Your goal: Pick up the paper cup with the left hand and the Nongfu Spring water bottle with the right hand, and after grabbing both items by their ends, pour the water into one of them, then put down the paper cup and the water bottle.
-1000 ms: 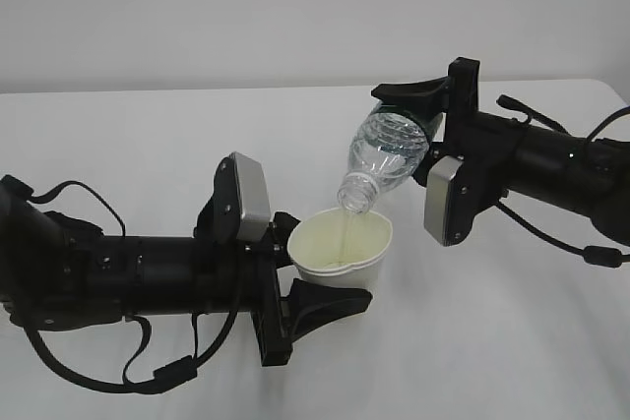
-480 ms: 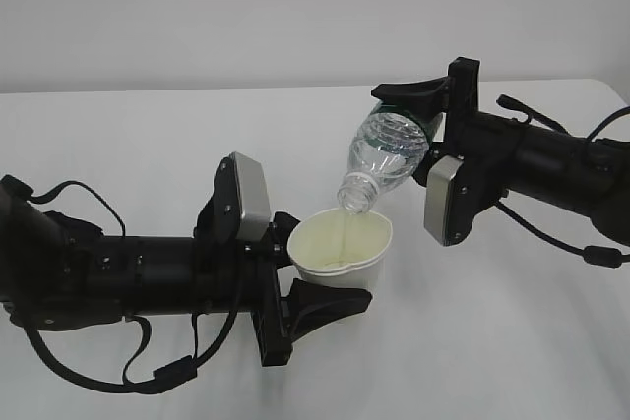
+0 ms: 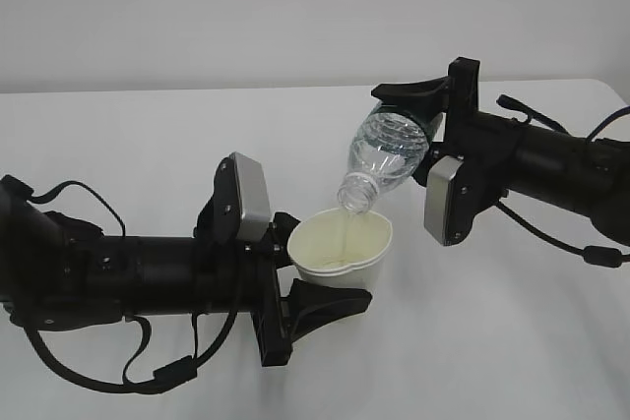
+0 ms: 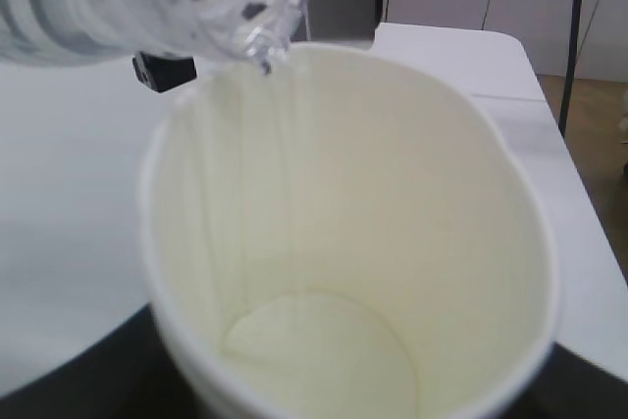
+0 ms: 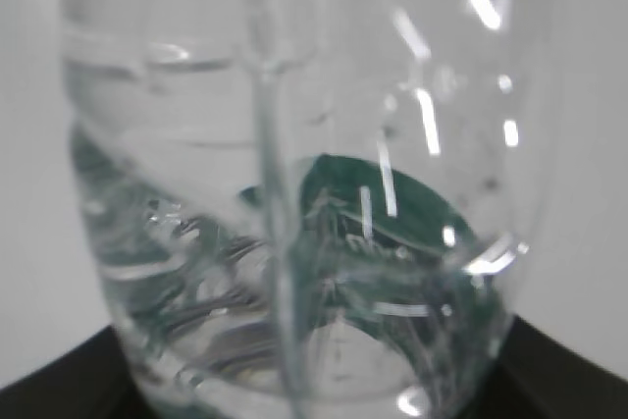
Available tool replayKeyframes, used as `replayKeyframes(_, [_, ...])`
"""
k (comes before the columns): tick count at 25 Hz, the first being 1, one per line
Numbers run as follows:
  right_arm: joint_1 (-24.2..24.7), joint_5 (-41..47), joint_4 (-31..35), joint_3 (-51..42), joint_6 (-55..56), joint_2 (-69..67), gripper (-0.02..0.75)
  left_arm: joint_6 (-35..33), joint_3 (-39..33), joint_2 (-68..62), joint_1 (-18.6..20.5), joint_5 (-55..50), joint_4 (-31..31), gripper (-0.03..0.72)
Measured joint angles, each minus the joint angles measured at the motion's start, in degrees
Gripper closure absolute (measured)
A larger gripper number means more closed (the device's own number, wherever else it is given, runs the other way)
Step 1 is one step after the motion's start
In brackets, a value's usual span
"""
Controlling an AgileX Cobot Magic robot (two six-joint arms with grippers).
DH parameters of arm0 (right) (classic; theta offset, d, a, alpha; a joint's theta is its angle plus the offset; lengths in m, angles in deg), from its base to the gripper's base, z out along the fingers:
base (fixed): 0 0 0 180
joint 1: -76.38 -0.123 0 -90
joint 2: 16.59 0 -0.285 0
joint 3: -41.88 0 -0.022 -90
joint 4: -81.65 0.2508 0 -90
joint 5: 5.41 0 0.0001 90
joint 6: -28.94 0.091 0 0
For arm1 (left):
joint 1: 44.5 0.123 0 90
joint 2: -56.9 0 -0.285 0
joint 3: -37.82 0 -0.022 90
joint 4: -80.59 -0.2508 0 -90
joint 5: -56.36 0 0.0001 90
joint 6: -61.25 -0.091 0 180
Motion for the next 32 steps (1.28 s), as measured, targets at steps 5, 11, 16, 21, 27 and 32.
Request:
replayKeyframes(5, [0.0, 0.0, 0.0, 0.0, 0.0, 0.0, 0.27, 0.0, 0.0, 0.0, 0.0, 0.0, 0.0, 0.232])
replayKeyframes(11, [0.0, 0.0, 0.0, 0.0, -1.0, 0.0, 0.27, 0.0, 0.0, 0.0, 0.0, -0.1, 0.0, 0.232])
replayKeyframes(16, [0.0, 0.0, 0.0, 0.0, -1.0, 0.0, 0.269, 0.0, 0.0, 0.0, 0.0, -0.1, 0.0, 0.232])
replayKeyframes(21, [0.0, 0.0, 0.0, 0.0, -1.1, 0.0, 0.27, 0.0, 0.0, 0.0, 0.0, -0.2, 0.0, 0.232])
replayKeyframes(27, [0.0, 0.0, 0.0, 0.0, -1.6, 0.0, 0.27, 0.0, 0.0, 0.0, 0.0, -0.3, 0.0, 0.232])
replayKeyframes(32, [0.0, 0.0, 0.0, 0.0, -2.1, 0.0, 0.27, 0.0, 0.0, 0.0, 0.0, -0.3, 0.0, 0.232])
